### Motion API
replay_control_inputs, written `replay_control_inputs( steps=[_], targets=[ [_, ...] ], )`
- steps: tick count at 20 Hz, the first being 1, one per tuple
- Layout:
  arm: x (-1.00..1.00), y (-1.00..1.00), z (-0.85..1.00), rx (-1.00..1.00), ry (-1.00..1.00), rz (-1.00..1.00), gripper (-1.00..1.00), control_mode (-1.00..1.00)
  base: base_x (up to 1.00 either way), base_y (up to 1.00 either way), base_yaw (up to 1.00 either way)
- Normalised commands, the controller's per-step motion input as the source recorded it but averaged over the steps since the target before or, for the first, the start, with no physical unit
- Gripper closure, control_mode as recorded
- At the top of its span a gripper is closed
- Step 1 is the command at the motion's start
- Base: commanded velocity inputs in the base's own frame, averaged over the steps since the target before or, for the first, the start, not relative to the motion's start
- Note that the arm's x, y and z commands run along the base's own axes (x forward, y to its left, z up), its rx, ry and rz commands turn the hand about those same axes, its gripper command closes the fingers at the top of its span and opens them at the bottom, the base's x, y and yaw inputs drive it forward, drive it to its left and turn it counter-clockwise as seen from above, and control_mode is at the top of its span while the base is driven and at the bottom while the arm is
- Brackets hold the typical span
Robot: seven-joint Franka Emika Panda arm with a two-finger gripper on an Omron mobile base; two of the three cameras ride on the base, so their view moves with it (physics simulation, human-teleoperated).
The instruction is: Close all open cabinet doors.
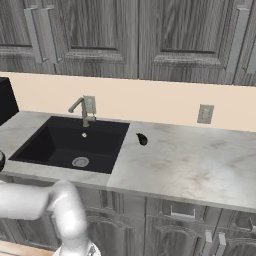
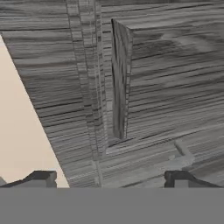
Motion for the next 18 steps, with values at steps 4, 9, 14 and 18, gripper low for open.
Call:
replay_control_inputs(
  steps=[4, 9, 14, 18],
  targets=[
    [-1.0, -0.15, 0.03, 0.08, -0.15, -0.15, -1.0, -1.0, 0.0, 0.0, 0.0],
    [-1.0, -0.74, 0.0, 0.18, -0.21, -0.06, -1.0, -1.0, 0.0, 0.0, 0.0],
    [-1.0, -1.0, 0.0, 0.24, -0.27, 0.0, -1.0, -1.0, 0.0, 0.0, 0.0],
    [-0.71, -1.0, 0.0, 0.28, -0.2, 0.02, -1.0, -1.0, 0.0, 0.0, 0.0]
  ],
)
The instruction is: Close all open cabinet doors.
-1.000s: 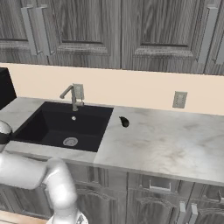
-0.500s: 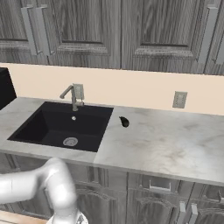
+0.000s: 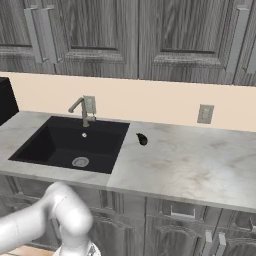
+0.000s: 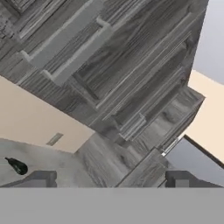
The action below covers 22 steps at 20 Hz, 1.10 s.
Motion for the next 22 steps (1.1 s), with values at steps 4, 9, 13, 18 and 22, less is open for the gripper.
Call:
replay_control_inputs(
  steps=[4, 9, 13, 18, 22],
  targets=[
    [-0.42, -1.0, 0.0, 0.31, -0.15, 0.07, -1.0, -1.0, 0.0, 0.0, 0.0],
    [-0.29, -1.0, 0.0, 0.31, -0.13, 0.08, -1.0, -1.0, 0.0, 0.0, 0.0],
    [-0.14, -1.0, 0.0, 0.26, -0.15, 0.1, -1.0, -1.0, 0.0, 0.0, 0.0],
    [0.04, -1.0, -0.02, 0.25, -0.07, 0.11, -1.0, -1.0, 0.0, 0.0, 0.0],
    [0.07, -0.78, -0.03, 0.16, -0.03, 0.14, -1.0, -1.0, 0.0, 0.0, 0.0]
  ],
)
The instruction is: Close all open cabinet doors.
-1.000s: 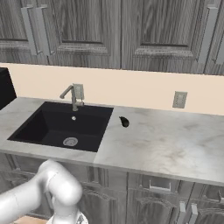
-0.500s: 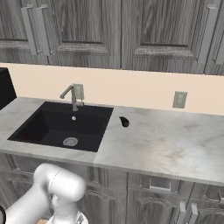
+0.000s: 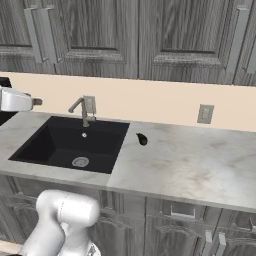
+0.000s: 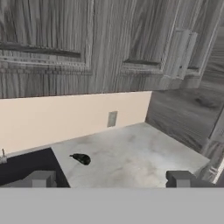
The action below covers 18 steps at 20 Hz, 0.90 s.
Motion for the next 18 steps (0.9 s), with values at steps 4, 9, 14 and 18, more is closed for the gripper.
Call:
replay_control_inputs(
  steps=[4, 9, 14, 18],
  targets=[
    [0.06, -0.48, -0.13, 0.08, -0.02, 0.06, -1.0, -1.0, 0.0, 0.0, 0.0],
    [0.06, -0.15, -0.06, 0.03, 0.0, 0.01, -1.0, -1.0, 0.0, 0.0, 0.0],
    [0.03, -0.26, -0.02, 0.01, 0.0, 0.01, -1.0, -1.0, 0.0, 0.0, 0.0],
    [0.0, -0.67, -0.14, 0.05, 0.0, 0.05, -1.0, -1.0, 0.0, 0.0, 0.0]
  ],
)
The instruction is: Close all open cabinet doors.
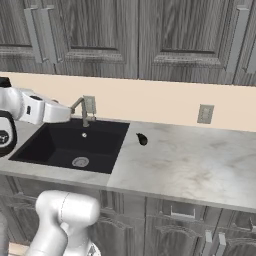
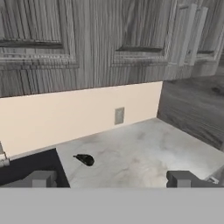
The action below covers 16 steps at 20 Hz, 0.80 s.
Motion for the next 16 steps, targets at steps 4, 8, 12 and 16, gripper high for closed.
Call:
replay_control_inputs(
  steps=[4, 8, 12, 16],
  targets=[
    [0.0, -0.63, -0.2, 0.04, -0.01, 0.11, -1.0, -1.0, 0.0, 0.0, 0.0],
    [0.0, -0.31, -0.28, 0.01, 0.0, 0.09, -1.0, -1.0, 0.0, 0.0, 0.0],
    [-0.14, -0.1, -0.32, 0.0, 0.0, 0.07, -1.0, -1.0, 0.0, 0.0, 0.0],
    [0.0, 0.0, 0.0, 0.0, 0.0, 0.0, -1.0, 1.0, -0.9, 0.0, 0.01]
  ],
)
